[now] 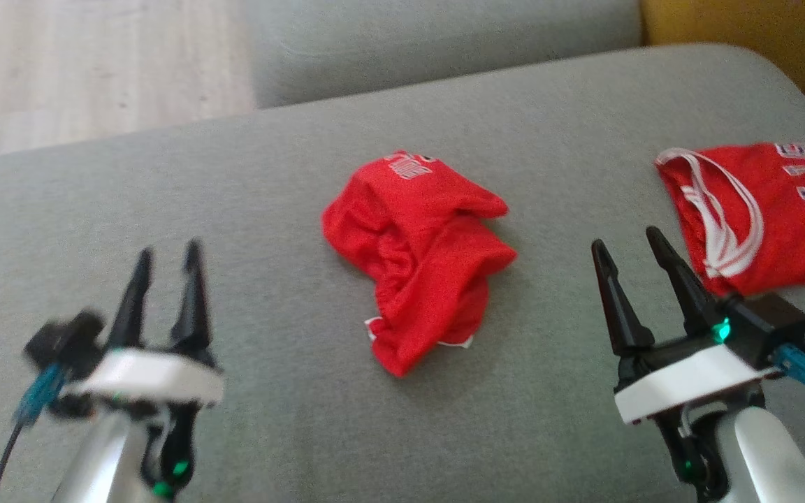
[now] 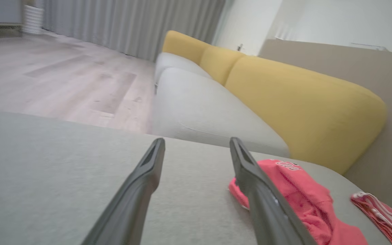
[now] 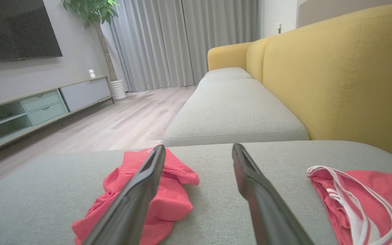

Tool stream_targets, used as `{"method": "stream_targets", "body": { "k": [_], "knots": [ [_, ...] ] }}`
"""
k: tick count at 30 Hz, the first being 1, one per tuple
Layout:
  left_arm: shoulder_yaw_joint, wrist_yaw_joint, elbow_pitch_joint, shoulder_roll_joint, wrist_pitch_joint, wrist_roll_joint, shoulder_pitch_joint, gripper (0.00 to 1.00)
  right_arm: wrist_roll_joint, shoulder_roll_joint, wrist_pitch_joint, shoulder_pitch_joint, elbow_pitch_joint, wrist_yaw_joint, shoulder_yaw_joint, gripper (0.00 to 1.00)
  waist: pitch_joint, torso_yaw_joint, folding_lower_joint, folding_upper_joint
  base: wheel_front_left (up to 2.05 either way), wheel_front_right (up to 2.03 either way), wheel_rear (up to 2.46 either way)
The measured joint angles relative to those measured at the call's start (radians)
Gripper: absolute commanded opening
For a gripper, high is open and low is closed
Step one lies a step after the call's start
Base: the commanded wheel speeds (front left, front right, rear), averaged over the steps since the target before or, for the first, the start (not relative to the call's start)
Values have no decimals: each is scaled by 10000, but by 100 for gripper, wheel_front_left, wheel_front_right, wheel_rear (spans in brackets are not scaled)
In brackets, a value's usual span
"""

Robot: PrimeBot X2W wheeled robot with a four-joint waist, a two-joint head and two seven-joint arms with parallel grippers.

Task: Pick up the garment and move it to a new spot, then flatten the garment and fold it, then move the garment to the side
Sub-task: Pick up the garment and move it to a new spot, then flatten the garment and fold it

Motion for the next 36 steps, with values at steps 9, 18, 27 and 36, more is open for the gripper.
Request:
{"method": "stream_targets", "body": {
  "k": [9, 18, 27, 36],
  "knots": [
    [648, 713, -1139, 637, -1016, 702, 2245, 100, 81, 52, 197, 580, 318, 0, -169, 100, -586, 829, -1, 0, 0, 0, 0],
    [731, 1062, -1881, 702, -1005, 700, 2925, 100, 81, 86, 255, 786, 476, 0, -232, 100, -514, 755, 0, 0, 0, 0, 0],
    [725, 1135, -2054, 763, -915, 698, 2915, 100, 69, 153, 270, 731, 485, 0, 357, 100, -352, 582, 1, 0, 0, 0, 0],
    [686, 1135, -2088, 761, -909, 686, 2680, 100, -115, 176, 828, -566, 1446, 0, 3012, 100, -77, 689, 1, 0, 0, 0, 0]
  ]
}}
